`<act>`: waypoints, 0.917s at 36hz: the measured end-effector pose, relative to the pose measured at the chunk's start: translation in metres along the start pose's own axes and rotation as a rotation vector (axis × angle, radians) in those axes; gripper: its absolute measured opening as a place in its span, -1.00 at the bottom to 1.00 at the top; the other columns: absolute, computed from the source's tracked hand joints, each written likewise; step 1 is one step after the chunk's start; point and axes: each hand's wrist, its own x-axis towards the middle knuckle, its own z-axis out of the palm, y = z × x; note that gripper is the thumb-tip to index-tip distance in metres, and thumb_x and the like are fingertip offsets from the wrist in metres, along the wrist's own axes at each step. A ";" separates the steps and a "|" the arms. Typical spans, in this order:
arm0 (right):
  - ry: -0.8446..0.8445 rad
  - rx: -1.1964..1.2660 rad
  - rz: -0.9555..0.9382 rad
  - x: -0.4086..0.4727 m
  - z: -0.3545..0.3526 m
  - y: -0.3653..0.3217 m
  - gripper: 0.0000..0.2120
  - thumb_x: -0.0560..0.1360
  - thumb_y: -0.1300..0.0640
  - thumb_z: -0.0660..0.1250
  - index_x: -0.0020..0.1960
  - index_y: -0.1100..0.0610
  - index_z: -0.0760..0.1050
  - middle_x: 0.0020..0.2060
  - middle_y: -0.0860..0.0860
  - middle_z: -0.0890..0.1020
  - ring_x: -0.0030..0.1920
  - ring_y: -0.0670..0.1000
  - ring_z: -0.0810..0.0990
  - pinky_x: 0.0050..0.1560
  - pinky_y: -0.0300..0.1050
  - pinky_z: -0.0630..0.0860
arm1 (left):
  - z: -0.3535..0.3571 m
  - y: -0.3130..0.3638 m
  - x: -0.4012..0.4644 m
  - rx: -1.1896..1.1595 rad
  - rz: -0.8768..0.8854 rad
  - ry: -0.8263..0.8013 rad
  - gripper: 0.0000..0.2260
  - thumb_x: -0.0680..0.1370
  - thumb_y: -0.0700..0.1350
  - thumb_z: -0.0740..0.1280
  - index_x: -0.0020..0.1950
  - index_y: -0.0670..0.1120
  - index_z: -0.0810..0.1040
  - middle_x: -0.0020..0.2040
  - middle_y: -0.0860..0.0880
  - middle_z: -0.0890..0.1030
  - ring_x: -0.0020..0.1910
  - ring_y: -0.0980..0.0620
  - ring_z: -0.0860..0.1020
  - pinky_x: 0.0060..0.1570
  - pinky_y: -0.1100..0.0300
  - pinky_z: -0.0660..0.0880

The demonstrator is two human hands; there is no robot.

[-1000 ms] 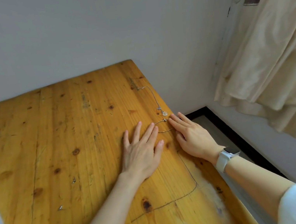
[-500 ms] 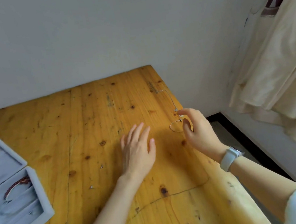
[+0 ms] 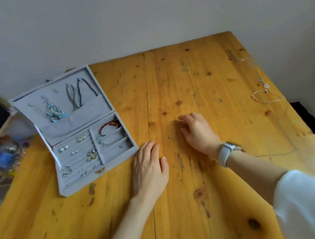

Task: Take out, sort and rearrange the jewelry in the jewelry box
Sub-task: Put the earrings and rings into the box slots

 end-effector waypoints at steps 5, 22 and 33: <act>0.039 -0.023 0.057 0.013 0.006 -0.002 -0.72 0.52 0.19 0.23 0.22 0.23 0.45 0.05 0.20 0.50 0.09 0.20 0.41 0.12 -0.02 0.33 | 0.001 0.003 0.001 -0.009 -0.022 0.025 -0.58 0.52 -0.01 0.09 0.27 -0.18 0.49 0.29 -0.11 0.49 0.31 -0.08 0.41 0.29 0.00 0.34; 0.090 0.036 -0.048 -0.036 -0.035 0.031 -0.92 0.53 0.26 0.20 -0.02 0.21 0.45 -0.11 0.05 0.48 -0.08 0.02 0.41 -0.05 -0.20 0.34 | 0.002 0.025 0.051 -0.299 -0.015 0.058 -0.82 0.49 -0.26 0.36 0.07 -0.22 0.62 -0.13 -0.12 0.52 -0.11 -0.11 0.51 -0.07 0.03 0.49; 0.240 0.117 0.153 -0.071 -0.083 0.101 -0.96 0.55 0.25 0.20 -0.05 0.15 0.41 -0.11 0.00 0.45 -0.08 -0.01 0.42 -0.05 -0.27 0.32 | 0.016 0.056 0.057 -0.281 -0.031 0.074 -0.90 0.52 -0.31 0.29 -0.04 -0.30 0.58 -0.03 -0.19 0.49 -0.10 -0.14 0.50 -0.14 0.17 0.36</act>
